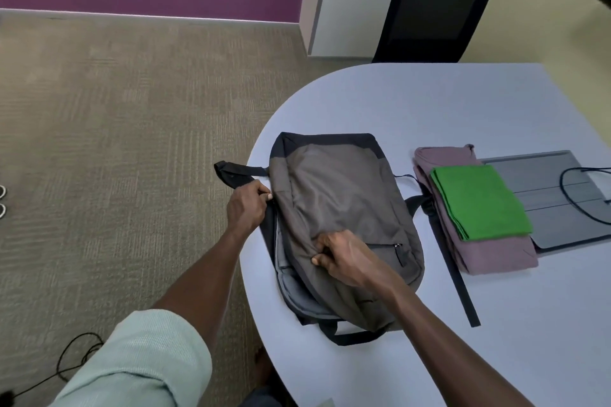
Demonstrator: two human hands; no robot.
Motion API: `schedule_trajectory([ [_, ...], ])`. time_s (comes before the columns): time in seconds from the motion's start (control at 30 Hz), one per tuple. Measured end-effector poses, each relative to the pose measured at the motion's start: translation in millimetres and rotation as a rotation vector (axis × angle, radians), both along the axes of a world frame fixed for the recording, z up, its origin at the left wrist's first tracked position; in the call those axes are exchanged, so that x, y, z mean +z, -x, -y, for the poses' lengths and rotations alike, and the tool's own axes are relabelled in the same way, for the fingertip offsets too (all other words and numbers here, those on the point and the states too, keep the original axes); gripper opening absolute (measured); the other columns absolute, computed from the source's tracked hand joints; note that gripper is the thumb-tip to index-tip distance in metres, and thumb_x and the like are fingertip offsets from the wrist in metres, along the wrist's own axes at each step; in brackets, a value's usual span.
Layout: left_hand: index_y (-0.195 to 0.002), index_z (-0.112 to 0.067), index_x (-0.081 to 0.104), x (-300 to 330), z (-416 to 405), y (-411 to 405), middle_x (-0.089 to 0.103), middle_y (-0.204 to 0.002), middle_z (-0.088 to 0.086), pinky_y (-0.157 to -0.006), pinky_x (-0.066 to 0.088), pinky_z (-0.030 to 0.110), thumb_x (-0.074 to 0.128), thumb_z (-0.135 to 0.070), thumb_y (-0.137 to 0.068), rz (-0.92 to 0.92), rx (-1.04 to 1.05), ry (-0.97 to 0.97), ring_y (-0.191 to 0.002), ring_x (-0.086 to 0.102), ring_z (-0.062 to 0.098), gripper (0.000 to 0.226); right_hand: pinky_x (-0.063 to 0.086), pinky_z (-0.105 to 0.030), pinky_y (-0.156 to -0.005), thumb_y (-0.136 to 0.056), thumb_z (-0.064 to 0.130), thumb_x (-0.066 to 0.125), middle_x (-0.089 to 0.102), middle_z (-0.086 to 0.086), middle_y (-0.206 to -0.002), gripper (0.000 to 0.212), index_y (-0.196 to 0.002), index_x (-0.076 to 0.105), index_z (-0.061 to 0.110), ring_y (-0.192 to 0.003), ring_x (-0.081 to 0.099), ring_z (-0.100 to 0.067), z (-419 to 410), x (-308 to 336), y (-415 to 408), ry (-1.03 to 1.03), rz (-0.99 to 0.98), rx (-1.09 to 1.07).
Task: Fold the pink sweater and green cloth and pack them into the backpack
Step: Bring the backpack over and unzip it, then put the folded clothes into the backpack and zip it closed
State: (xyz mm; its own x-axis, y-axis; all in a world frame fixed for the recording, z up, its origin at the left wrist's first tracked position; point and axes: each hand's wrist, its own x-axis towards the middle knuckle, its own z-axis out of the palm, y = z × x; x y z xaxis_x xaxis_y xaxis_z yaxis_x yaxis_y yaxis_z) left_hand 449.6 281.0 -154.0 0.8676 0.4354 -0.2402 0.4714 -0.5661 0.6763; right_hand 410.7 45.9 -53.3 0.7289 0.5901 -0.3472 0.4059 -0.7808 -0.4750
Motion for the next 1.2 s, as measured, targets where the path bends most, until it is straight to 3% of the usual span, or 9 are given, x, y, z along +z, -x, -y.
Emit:
schedule_trajectory([
  [0.13, -0.085, -0.023, 0.071, -3.3, -3.2, 3.2, 0.072, -0.093, -0.001, -0.075, 0.048, 0.03, 0.073, -0.023, -0.086, 0.0, 0.053, 0.074, -0.088, 0.065, 0.021, 0.002, 0.034, -0.03, -0.062, -0.093, 0.021, 0.06, 0.063, -0.01, -0.078, 0.024, -0.075, 0.055, 0.005, -0.07, 0.056, -0.025, -9.2, -6.0, 18.3, -0.016, 0.053, 0.01],
  [0.27, -0.089, -0.014, 0.07, 7.1, -2.0, 6.9, 0.071, -0.092, 0.002, -0.074, 0.047, 0.029, 0.071, -0.021, -0.088, 0.065, 0.085, 0.097, -0.084, 0.064, 0.02, 0.007, 0.049, -0.037, -0.064, -0.094, 0.026, 0.057, 0.067, -0.005, -0.081, 0.019, -0.081, 0.06, 0.013, -0.073, 0.062, -0.022, -11.2, -12.0, 34.9, -0.061, -0.001, -0.052],
  [0.4, -0.097, -0.011, 0.066, 27.9, 16.4, 11.5, 0.071, -0.09, 0.005, -0.073, 0.049, 0.031, 0.058, -0.027, -0.098, 0.148, 0.204, 0.148, -0.082, 0.065, 0.021, 0.017, 0.051, -0.039, -0.065, -0.094, 0.031, 0.056, 0.067, -0.006, -0.078, 0.025, -0.082, 0.063, 0.011, -0.073, 0.061, -0.022, 0.6, -13.6, 43.4, -0.047, 0.036, -0.114],
  [0.6, -0.09, -0.011, 0.064, 50.4, 62.8, 23.8, 0.067, -0.079, 0.001, -0.069, 0.038, 0.025, 0.055, -0.026, -0.1, 0.162, 0.09, 0.233, -0.076, 0.059, 0.017, 0.02, 0.052, -0.039, -0.07, -0.092, 0.031, 0.056, 0.067, 0.0, -0.08, 0.018, -0.083, 0.062, 0.016, -0.073, 0.06, -0.017, 39.8, -15.1, 47.8, -0.082, 0.016, -0.196],
  [0.8, -0.095, -0.011, 0.063, 55.0, 104.0, 35.8, 0.069, -0.075, 0.003, -0.076, 0.044, 0.029, 0.064, -0.043, -0.092, 0.181, 0.044, 0.176, -0.077, 0.063, 0.02, 0.032, 0.054, -0.037, -0.07, -0.095, 0.03, 0.055, 0.068, -0.003, -0.082, 0.022, -0.086, 0.064, 0.012, -0.073, 0.062, -0.017, 95.7, -22.0, 59.8, -0.099, -0.022, -0.314],
  [0.87, -0.091, -0.014, 0.061, 60.2, 124.1, 35.3, 0.067, -0.079, 0.001, -0.075, 0.043, 0.03, 0.066, -0.052, -0.088, 0.189, 0.058, 0.157, -0.077, 0.06, 0.019, 0.038, 0.053, -0.036, -0.068, -0.094, 0.028, 0.056, 0.068, -0.001, -0.078, 0.021, -0.083, 0.064, 0.012, -0.071, 0.062, -0.015, 120.0, -23.6, 64.8, -0.117, -0.021, -0.399],
  [1.0, -0.077, -0.014, 0.056, 74.2, 180.4, 32.8, 0.057, -0.068, -0.002, -0.068, 0.038, 0.03, 0.06, -0.053, -0.091, 0.187, 0.07, 0.222, -0.067, 0.053, 0.016, 0.042, 0.046, -0.02, -0.061, -0.089, 0.019, 0.062, 0.065, 0.007, -0.071, 0.018, -0.071, 0.063, 0.018, -0.066, 0.06, -0.01, 179.7, -23.5, 61.9, -0.207, 0.009, -0.746],
  [1.1, -0.069, -0.019, 0.052, 78.5, 224.7, 31.5, 0.056, -0.064, -0.001, -0.065, 0.036, 0.031, 0.055, -0.051, -0.096, 0.162, 0.011, 0.213, -0.063, 0.053, 0.018, 0.041, 0.046, -0.025, -0.069, -0.089, 0.017, 0.064, 0.072, -0.003, -0.077, 0.017, -0.075, 0.07, 0.009, -0.075, 0.066, -0.018, 230.5, -31.1, 50.6, -0.25, -0.006, -0.991],
  [1.2, -0.071, -0.014, 0.058, 78.1, 267.7, 30.6, 0.066, -0.065, 0.002, -0.062, 0.044, 0.031, 0.054, -0.046, -0.098, 0.198, -0.081, 0.216, -0.061, 0.06, 0.018, 0.042, 0.045, -0.026, -0.072, -0.09, 0.016, 0.061, 0.074, -0.012, -0.09, 0.016, -0.086, 0.073, 0.005, -0.089, 0.068, -0.031, 279.3, -37.3, 36.8, -0.246, -0.004, -1.17],
])
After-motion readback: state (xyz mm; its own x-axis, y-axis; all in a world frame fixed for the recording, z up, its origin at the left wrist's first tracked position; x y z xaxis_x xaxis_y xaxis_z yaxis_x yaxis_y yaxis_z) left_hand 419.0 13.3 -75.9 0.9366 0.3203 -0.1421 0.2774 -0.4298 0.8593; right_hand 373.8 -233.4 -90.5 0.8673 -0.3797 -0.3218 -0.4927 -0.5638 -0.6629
